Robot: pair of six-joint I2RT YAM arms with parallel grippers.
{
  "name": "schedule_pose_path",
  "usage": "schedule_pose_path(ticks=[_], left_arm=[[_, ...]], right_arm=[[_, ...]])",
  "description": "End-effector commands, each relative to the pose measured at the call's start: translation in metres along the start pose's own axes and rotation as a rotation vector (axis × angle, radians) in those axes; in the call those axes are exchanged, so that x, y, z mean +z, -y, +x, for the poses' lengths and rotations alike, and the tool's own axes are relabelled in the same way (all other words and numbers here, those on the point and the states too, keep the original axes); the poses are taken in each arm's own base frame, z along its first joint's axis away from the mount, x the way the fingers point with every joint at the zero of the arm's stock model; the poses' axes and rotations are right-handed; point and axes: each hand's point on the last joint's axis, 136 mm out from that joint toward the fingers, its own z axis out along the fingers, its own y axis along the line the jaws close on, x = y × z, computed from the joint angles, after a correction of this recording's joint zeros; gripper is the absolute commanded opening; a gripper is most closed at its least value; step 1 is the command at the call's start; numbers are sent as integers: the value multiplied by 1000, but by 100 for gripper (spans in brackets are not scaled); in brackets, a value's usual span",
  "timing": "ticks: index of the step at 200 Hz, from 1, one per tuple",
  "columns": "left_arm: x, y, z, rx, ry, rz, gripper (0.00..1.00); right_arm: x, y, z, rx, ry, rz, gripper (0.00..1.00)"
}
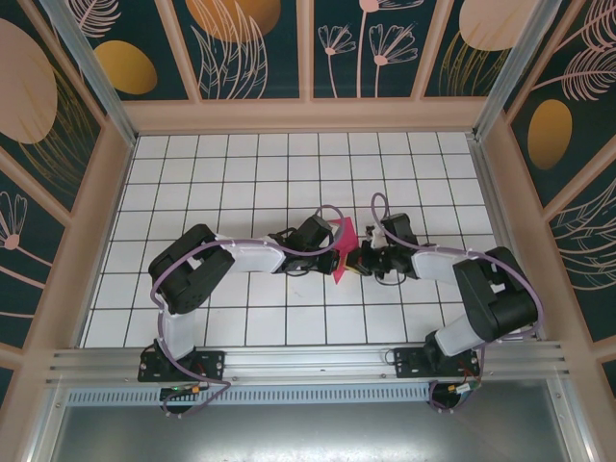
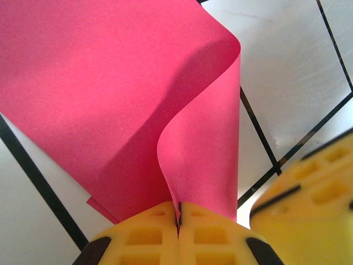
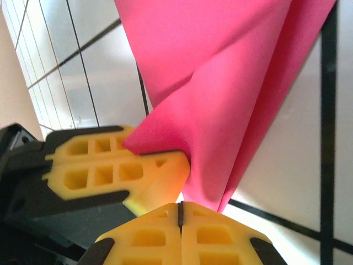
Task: Fold a paper plane with a square sheet of paper (pick it up from the middle)
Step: Third fold the triangle at the center of the table.
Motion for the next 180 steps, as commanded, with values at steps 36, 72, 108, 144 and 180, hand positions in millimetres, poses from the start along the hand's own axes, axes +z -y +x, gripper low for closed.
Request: schedule_pose_path(ticks=[36, 72, 108, 144, 180], left_arm=[[5, -5, 2, -9, -19, -25, 4], [6, -7, 4, -8, -30, -33, 4], [5, -11, 6, -4, -34, -51, 4], [6, -11, 5, -3, -32, -52, 4], [5, -11, 5, 1, -34, -58, 4]], right_arm=[[10, 18, -5, -3, -5, 53, 0], [16, 31, -1, -11, -37, 95, 0], [-7, -5, -25, -59, 32, 17, 0], [-15, -5, -44, -60, 73, -26, 0], [-5, 3, -51, -50, 55, -37, 0]])
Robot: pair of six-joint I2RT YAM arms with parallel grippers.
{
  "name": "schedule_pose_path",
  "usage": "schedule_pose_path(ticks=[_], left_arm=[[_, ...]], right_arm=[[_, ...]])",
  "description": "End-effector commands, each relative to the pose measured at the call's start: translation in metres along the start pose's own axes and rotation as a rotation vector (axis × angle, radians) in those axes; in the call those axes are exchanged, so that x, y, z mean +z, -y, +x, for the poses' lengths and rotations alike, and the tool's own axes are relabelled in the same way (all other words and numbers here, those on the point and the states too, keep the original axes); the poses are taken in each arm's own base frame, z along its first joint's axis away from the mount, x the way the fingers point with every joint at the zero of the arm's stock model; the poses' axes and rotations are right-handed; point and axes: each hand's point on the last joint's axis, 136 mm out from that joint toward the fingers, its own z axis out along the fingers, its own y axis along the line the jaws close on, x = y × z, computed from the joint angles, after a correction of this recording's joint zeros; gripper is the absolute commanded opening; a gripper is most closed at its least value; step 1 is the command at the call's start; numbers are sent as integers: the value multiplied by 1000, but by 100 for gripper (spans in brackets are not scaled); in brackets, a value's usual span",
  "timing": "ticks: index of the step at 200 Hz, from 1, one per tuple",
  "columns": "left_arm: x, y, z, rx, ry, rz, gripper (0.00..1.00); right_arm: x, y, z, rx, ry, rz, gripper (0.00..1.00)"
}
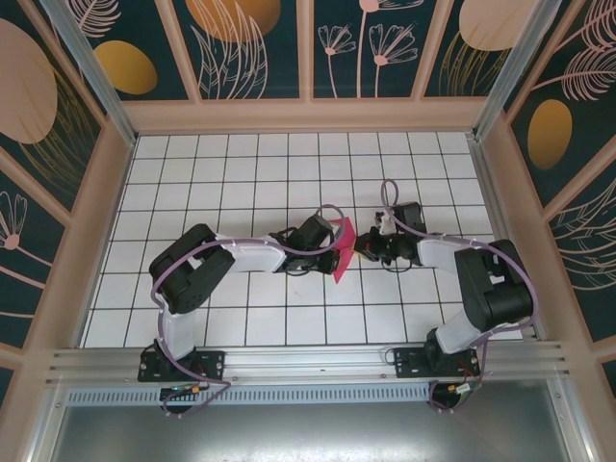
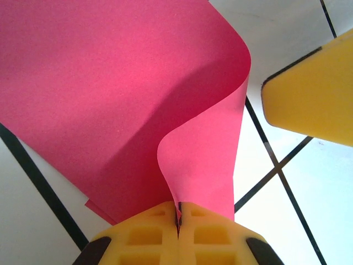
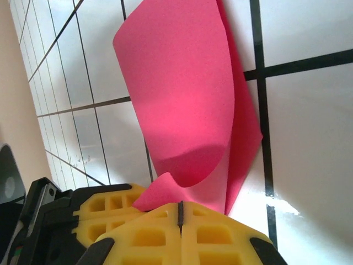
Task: Fold a paper plane with a square sheet of paper (pick it up from the middle)
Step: Third fold the triangle at the center of the table.
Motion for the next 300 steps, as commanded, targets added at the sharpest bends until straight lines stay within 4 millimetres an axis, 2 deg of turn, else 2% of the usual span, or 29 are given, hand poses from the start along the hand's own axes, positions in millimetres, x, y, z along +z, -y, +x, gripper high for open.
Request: schedule_pose_path(ticks=[1, 31, 71, 142, 183, 202, 229, 264, 300], left_arm=[[5, -10, 5, 4, -28, -45, 4], [5, -10, 5, 3, -26, -46, 4], [5, -10, 5, 4, -27, -45, 4], [3, -14, 9, 10, -38, -63, 2], [0, -18, 12, 11, -40, -76, 2], [0, -19, 15, 17, -46, -80, 2], [-2, -19, 17, 27, -53, -77, 2], [-3, -21, 20, 31, -62, -85, 2], [-4, -20, 18, 31, -57, -81, 2]], right_arm=[[7, -4, -6, -34, -20, -37, 0], [10, 1, -6, -29, -26, -22, 0], [9, -10, -5, -46, -38, -65, 0], [24, 32, -11, 13, -43, 91, 0], [4, -3, -27, -43, 3, 29, 0], [0, -9, -33, -47, 12, -2, 0], [7, -8, -31, -41, -8, -24, 0], [19, 7, -25, -13, -39, -1, 0], [29, 34, -26, 25, -38, 95, 0]])
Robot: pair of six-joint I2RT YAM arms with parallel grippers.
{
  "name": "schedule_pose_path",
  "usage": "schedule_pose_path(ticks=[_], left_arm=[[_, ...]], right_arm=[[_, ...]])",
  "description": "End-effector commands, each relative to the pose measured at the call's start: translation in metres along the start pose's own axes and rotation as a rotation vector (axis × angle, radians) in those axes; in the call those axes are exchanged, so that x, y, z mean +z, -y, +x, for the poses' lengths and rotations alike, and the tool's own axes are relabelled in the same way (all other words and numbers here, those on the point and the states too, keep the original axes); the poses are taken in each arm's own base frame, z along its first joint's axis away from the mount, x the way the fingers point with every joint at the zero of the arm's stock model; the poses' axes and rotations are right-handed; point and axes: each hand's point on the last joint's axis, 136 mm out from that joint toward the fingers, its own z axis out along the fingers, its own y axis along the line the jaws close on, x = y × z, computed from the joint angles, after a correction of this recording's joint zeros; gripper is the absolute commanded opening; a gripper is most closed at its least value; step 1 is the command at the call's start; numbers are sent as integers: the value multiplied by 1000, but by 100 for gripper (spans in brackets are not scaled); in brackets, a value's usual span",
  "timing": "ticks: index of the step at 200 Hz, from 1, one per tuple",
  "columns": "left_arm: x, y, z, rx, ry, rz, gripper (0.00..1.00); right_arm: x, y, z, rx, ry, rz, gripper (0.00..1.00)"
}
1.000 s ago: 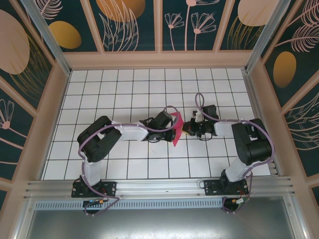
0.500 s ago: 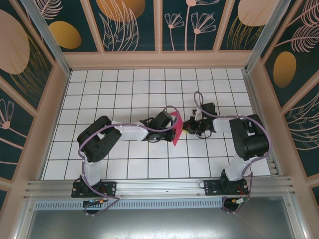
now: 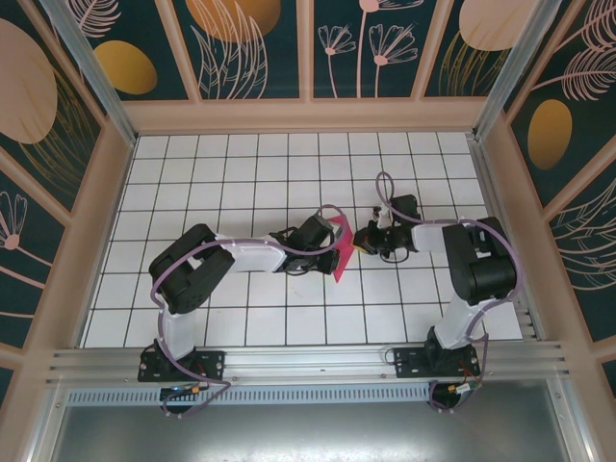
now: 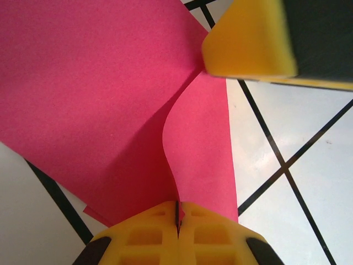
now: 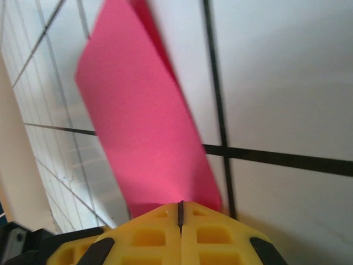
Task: Fold a paper plane with a square sheet of paper (pick it up from the middle)
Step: Third fold the triangle at the center of the table.
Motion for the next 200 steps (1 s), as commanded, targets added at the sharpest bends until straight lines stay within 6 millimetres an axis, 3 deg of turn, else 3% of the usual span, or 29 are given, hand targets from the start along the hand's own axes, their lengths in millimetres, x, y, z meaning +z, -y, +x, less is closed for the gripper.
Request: schedule_pose_path(ticks=[1, 24, 56, 76, 129, 158, 172, 200], left_arm=[[-3, -16, 19, 6, -61, -60, 2], [-4, -17, 21, 9, -66, -65, 2], [-5, -19, 24, 10, -68, -70, 2], [-5, -20, 26, 9, -72, -73, 2], [-5, -19, 24, 13, -70, -70, 2], [-7, -19, 27, 23, -76, -69, 2], [-10, -19, 29, 33, -78, -66, 3], [-15, -20, 33, 60, -89, -70, 3]], right_arm=[[8, 14, -4, 4, 1, 57, 0], [4, 6, -7, -6, 11, 47, 0], [-16, -26, -19, -57, 65, -23, 0], [-18, -36, -19, -76, 59, -67, 0], [10, -4, 3, -9, -2, 0, 0], [10, 6, 3, 0, 6, 54, 0], [4, -2, -1, -20, 15, 47, 0], [-15, -39, -14, -95, 64, -21, 0]])
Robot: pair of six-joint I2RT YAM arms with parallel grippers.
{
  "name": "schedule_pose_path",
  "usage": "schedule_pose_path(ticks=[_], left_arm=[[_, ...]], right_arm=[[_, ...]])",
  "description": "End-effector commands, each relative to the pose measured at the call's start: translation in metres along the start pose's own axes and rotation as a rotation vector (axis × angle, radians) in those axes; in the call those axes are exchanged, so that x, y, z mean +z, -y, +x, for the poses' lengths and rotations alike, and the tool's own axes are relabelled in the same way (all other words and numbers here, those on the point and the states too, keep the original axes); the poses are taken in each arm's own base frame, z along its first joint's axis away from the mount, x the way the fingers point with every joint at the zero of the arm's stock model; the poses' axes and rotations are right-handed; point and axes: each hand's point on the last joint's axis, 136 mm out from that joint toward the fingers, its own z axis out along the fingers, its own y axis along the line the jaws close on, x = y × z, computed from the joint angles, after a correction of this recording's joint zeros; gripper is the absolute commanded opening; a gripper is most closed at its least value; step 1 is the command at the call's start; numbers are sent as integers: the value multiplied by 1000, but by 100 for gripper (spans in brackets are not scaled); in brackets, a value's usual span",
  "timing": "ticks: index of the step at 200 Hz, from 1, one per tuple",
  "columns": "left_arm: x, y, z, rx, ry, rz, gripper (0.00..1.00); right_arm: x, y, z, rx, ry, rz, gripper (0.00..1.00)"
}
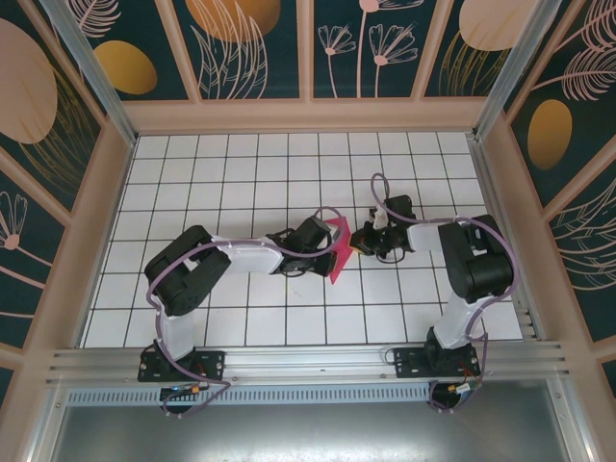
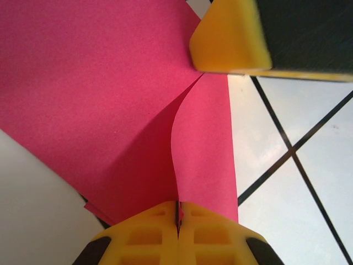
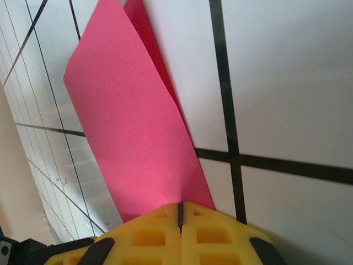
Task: Fold a paper plane with a square sheet of paper (pick it up from the middle)
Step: Third fold the triangle at the center of the table.
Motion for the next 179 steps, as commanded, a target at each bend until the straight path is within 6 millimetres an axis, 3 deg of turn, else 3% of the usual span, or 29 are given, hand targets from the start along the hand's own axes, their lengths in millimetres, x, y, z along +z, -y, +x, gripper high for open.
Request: schedule_pose_path(ticks=[1, 28, 76, 95, 115, 149, 179], left_arm=[[-7, -16, 25, 28, -81, -59, 4], [-13, -15, 25, 61, -83, -59, 6], [-17, -12, 16, 50, -56, -65, 13], [-21, -12, 10, 18, -35, -75, 21], [-37, -8, -5, -13, 33, -84, 33], [-74, -4, -32, -103, 155, -109, 43], [-92, 23, -52, -181, 226, 25, 36]], right_arm=[[-20, -32, -17, -85, 66, -37, 0], [-15, -53, -10, -119, 17, -134, 0], [18, -37, 9, -104, -62, -82, 0], [25, -24, 13, -88, -75, -43, 0], [29, -13, 14, -65, -78, -8, 0], [25, -16, 14, -37, -53, -11, 0], [22, -18, 13, -17, -29, -19, 0]])
